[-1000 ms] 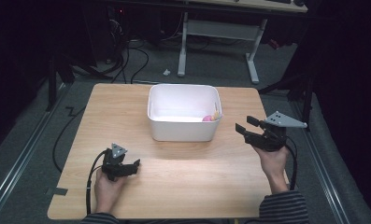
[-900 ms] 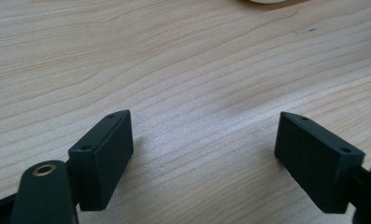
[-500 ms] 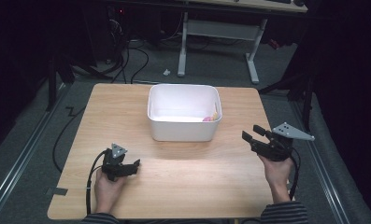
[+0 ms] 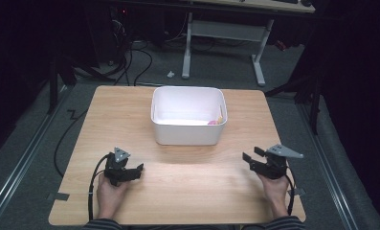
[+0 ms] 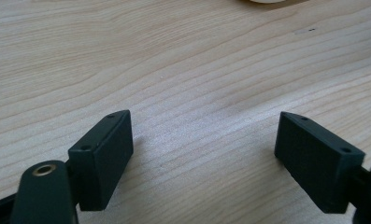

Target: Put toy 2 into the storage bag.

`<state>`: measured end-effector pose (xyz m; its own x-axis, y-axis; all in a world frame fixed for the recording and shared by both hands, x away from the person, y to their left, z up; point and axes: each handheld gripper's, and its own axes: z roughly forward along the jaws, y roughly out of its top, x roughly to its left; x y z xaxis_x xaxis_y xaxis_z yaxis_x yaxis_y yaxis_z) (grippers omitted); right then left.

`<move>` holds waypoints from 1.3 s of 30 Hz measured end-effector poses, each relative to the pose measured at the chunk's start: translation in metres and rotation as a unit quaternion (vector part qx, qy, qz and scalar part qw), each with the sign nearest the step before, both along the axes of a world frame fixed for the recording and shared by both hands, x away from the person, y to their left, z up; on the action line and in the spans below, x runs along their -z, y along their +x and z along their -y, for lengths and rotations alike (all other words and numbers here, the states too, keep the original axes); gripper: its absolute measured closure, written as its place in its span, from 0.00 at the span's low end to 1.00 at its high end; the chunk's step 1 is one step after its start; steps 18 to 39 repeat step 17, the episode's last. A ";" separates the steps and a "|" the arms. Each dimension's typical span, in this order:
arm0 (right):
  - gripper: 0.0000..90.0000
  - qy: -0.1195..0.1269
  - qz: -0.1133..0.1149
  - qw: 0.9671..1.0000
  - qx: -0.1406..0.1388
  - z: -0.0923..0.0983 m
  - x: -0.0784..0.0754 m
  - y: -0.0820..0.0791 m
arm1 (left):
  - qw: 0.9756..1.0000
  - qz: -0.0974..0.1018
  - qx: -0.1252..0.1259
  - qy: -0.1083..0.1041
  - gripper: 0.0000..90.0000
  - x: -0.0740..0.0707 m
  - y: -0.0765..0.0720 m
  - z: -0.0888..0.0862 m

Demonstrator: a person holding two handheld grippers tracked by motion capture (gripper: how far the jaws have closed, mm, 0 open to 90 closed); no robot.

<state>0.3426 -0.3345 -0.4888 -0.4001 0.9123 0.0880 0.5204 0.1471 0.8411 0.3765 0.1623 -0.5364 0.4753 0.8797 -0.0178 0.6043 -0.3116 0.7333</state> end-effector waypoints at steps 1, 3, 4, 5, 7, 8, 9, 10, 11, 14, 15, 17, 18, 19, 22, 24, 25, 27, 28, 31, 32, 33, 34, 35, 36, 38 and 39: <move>0.43 -0.020 -0.017 1.000 0.004 -0.004 0.013 0.002 | 1.000 0.000 0.000 0.000 0.22 0.000 0.000 0.000; 0.42 -0.039 -0.037 0.999 0.008 -0.009 0.031 0.006 | 1.000 0.000 0.000 0.000 0.22 0.000 0.000 0.000; 0.42 -0.041 -0.042 0.998 0.010 -0.010 0.036 0.007 | 1.000 0.000 0.000 0.000 0.22 0.000 0.000 0.000; 0.42 -0.047 -0.058 0.997 0.010 -0.012 0.040 0.009 | 1.000 0.000 0.000 0.000 0.22 0.000 0.000 0.000; 0.41 -0.068 -0.072 0.995 0.015 -0.016 0.041 0.012 | 1.000 0.001 -0.001 0.000 0.22 0.000 0.000 0.000; 0.41 -0.074 -0.071 0.995 0.017 -0.017 0.041 0.012 | 1.000 0.000 0.000 0.000 0.22 0.000 0.000 0.000; 0.40 -0.081 -0.069 0.994 0.015 -0.018 0.041 0.012 | 1.000 0.001 0.000 0.000 0.22 0.000 0.000 0.000; 0.39 -0.087 -0.068 0.994 0.014 -0.020 0.042 0.012 | 1.000 0.001 0.000 0.000 0.22 0.000 0.000 0.000; 0.39 -0.087 -0.069 0.994 0.015 -0.020 0.042 0.012 | 1.000 0.001 0.000 0.000 0.22 0.000 0.000 0.000; 0.35 -0.086 -0.071 0.993 0.023 -0.020 0.042 0.011 | 1.000 0.000 0.000 0.000 0.22 0.000 0.000 0.000; 0.34 -0.087 -0.072 0.993 0.027 -0.020 0.042 0.012 | 1.000 0.000 0.000 0.000 0.22 0.000 0.000 0.000; 0.33 -0.086 -0.073 0.993 0.030 -0.020 0.042 0.012 | 1.000 0.000 0.000 0.000 0.22 0.000 0.000 0.000; 0.33 -0.086 -0.073 0.993 0.030 -0.020 0.042 0.012 | 1.000 0.000 0.000 0.000 0.22 0.000 0.000 0.000; 0.33 -0.086 -0.073 0.993 0.030 -0.020 0.042 0.012 | 1.000 0.000 0.000 0.000 0.22 0.000 0.000 0.000; 0.33 -0.086 -0.073 0.993 0.030 -0.020 0.042 0.012 | 1.000 0.000 0.000 0.000 0.22 0.000 0.000 0.000; 0.33 -0.086 -0.073 0.993 0.030 -0.020 0.042 0.012 | 1.000 0.000 0.000 0.000 0.22 0.000 0.000 0.000; 0.33 -0.086 -0.073 0.993 0.030 -0.020 0.042 0.012 | 1.000 0.000 0.000 0.000 0.22 0.000 0.000 0.000; 0.33 -0.086 -0.073 0.993 0.030 -0.020 0.042 0.012 | 1.000 0.000 0.000 0.000 0.22 0.000 0.000 0.000; 0.33 -0.086 -0.073 0.993 0.030 -0.020 0.042 0.012 | 1.000 0.000 0.000 0.000 0.22 0.000 0.000 0.000; 0.33 -0.086 -0.073 0.993 0.030 -0.020 0.042 0.012 | 1.000 0.000 0.000 0.000 0.22 0.000 0.000 0.000; 0.33 -0.086 -0.073 0.993 0.030 -0.020 0.042 0.012 | 1.000 0.000 0.000 0.000 0.22 0.000 0.000 0.000; 0.33 -0.086 -0.073 0.993 0.030 -0.020 0.042 0.012 | 1.000 0.000 0.000 0.000 0.22 0.000 0.000 0.000; 0.33 -0.086 -0.073 0.993 0.030 -0.020 0.042 0.012 | 1.000 0.000 0.000 0.000 0.22 0.000 0.000 0.000; 0.33 -0.086 -0.073 0.993 0.030 -0.020 0.042 0.012 | 1.000 0.000 0.000 0.000 0.22 0.000 0.000 0.000; 0.33 -0.086 -0.073 0.993 0.030 -0.020 0.042 0.012 | 1.000 0.000 0.000 0.000 0.22 0.000 0.000 0.000; 0.33 -0.086 -0.073 0.993 0.030 -0.020 0.042 0.012 | 1.000 0.000 0.000 0.000 0.22 0.000 0.000 0.000; 0.33 -0.086 -0.073 0.993 0.030 -0.020 0.042 0.012 | 1.000 0.000 0.000 0.000 0.22 0.000 0.000 0.000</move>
